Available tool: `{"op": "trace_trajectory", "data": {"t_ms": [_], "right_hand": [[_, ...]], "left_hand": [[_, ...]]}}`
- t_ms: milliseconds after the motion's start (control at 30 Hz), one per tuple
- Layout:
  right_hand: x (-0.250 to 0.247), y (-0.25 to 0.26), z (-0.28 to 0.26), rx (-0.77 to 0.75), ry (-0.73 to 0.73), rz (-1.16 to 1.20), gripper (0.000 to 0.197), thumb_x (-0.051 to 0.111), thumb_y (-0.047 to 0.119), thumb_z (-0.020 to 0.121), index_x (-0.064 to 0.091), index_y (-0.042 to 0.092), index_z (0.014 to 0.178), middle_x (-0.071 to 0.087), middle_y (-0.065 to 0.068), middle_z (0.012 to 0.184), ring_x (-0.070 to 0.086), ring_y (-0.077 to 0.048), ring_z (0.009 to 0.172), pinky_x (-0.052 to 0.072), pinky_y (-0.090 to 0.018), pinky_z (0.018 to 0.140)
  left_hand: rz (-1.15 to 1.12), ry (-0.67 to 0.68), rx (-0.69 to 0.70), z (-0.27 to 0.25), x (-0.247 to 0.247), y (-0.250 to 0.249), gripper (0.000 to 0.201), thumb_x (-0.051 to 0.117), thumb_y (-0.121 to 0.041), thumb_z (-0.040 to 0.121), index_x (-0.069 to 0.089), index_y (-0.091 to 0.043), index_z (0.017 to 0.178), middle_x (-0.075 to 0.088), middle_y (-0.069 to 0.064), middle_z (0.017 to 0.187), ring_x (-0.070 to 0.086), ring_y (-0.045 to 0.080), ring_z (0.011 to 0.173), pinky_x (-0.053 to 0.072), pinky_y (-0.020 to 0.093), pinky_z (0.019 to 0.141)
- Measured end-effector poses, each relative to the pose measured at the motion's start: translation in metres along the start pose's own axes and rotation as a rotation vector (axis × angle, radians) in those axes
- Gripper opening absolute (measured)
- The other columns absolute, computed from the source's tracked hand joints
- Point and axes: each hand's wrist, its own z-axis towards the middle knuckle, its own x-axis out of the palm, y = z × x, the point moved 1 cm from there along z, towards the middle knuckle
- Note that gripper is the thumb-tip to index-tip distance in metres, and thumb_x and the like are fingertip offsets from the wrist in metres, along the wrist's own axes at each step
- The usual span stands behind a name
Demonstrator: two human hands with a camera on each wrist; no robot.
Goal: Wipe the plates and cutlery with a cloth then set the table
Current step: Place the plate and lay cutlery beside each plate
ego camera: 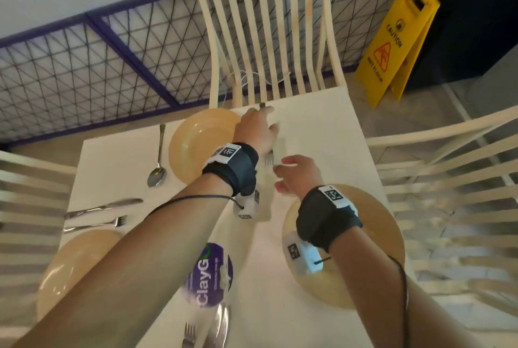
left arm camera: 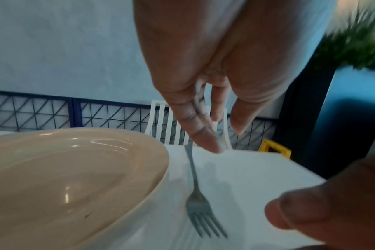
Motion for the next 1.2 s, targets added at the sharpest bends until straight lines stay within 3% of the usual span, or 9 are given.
{"op": "trace_trajectory", "data": {"t_ms": [100, 233, 333, 433, 567, 667, 833, 967, 1200], "right_hand": [[0.0, -0.004, -0.044, -0.046, 0.015, 0.034, 0.022, 0.072, 0.028, 0.085, 0.066, 0.025, 0.105, 0.076, -0.003, 0.076, 0.073, -0.016, 0.06, 0.063, -0.038, 0.079], [0.023, -0.02, -0.103, -0.092, 0.109, -0.01, 0.018, 0.069, 0.024, 0.089, 0.067, 0.02, 0.106, 0.072, -0.002, 0.082, 0.068, -0.018, 0.063, 0.058, -0.032, 0.068], [0.054, -0.045, -0.137, -0.166, 0.159, -0.146, 0.016, 0.068, 0.033, 0.082, 0.069, 0.03, 0.099, 0.072, 0.007, 0.082, 0.071, -0.021, 0.077, 0.06, -0.04, 0.078], [0.084, -0.078, -0.165, -0.22, 0.176, -0.397, 0.017, 0.063, 0.036, 0.083, 0.068, 0.033, 0.1, 0.072, 0.011, 0.091, 0.069, -0.018, 0.089, 0.056, -0.037, 0.087], [0.112, -0.124, -0.19, -0.178, 0.161, -0.677, 0.027, 0.063, 0.032, 0.089, 0.064, 0.029, 0.116, 0.069, 0.002, 0.118, 0.066, -0.023, 0.105, 0.052, -0.032, 0.091], [0.122, -0.148, -0.203, -0.104, 0.141, -0.763, 0.032, 0.061, 0.035, 0.093, 0.059, 0.025, 0.124, 0.064, -0.003, 0.127, 0.063, -0.026, 0.112, 0.05, -0.034, 0.095], [0.134, -0.164, -0.224, -0.047, 0.088, -0.796, 0.036, 0.061, 0.033, 0.092, 0.057, 0.024, 0.126, 0.063, -0.005, 0.129, 0.062, -0.028, 0.112, 0.049, -0.035, 0.095], [0.139, -0.165, -0.236, -0.02, 0.051, -0.785, 0.034, 0.06, 0.033, 0.092, 0.058, 0.026, 0.124, 0.062, -0.005, 0.131, 0.061, -0.03, 0.113, 0.045, -0.032, 0.091], [0.143, -0.162, -0.252, -0.002, -0.006, -0.715, 0.029, 0.06, 0.035, 0.089, 0.06, 0.028, 0.117, 0.066, -0.003, 0.127, 0.063, -0.027, 0.11, 0.045, -0.03, 0.087]], "left_hand": [[-0.155, -0.089, 0.057, -0.058, -0.015, 0.011, 0.038, 0.057, -0.028, 0.099, 0.061, -0.025, 0.136, 0.063, -0.001, 0.111, 0.057, 0.021, 0.108, 0.047, 0.038, 0.098], [-0.229, -0.137, 0.024, -0.145, -0.014, 0.058, 0.033, 0.059, -0.027, 0.097, 0.067, -0.024, 0.128, 0.063, -0.005, 0.105, 0.063, 0.018, 0.094, 0.054, 0.041, 0.092], [-0.259, -0.141, -0.131, -0.213, -0.007, 0.098, 0.028, 0.06, -0.024, 0.097, 0.068, -0.026, 0.124, 0.065, -0.003, 0.108, 0.066, 0.017, 0.088, 0.054, 0.039, 0.092], [-0.239, -0.074, -0.304, -0.282, 0.009, 0.137, 0.026, 0.056, -0.022, 0.099, 0.069, -0.027, 0.121, 0.067, 0.0, 0.116, 0.067, 0.019, 0.096, 0.053, 0.038, 0.094], [-0.237, 0.012, -0.38, -0.366, 0.04, 0.172, 0.02, 0.055, -0.024, 0.097, 0.071, -0.029, 0.106, 0.069, -0.004, 0.107, 0.069, 0.019, 0.086, 0.057, 0.041, 0.085], [-0.133, 0.122, -0.393, -0.414, 0.06, 0.178, 0.016, 0.051, -0.028, 0.094, 0.068, -0.029, 0.096, 0.068, -0.007, 0.103, 0.066, 0.02, 0.095, 0.053, 0.037, 0.088], [0.097, 0.244, -0.371, -0.45, 0.079, 0.178, 0.029, 0.043, -0.032, 0.103, 0.053, -0.021, 0.128, 0.06, 0.002, 0.12, 0.065, 0.027, 0.106, 0.05, 0.036, 0.088], [0.177, 0.257, -0.362, -0.45, 0.079, 0.182, 0.032, 0.044, -0.028, 0.103, 0.048, -0.018, 0.133, 0.059, 0.004, 0.124, 0.064, 0.028, 0.11, 0.049, 0.036, 0.087], [0.343, 0.287, -0.228, -0.442, 0.075, 0.18, 0.038, 0.045, -0.016, 0.102, 0.046, -0.01, 0.14, 0.067, 0.005, 0.122, 0.067, 0.024, 0.11, 0.052, 0.033, 0.087]]}}
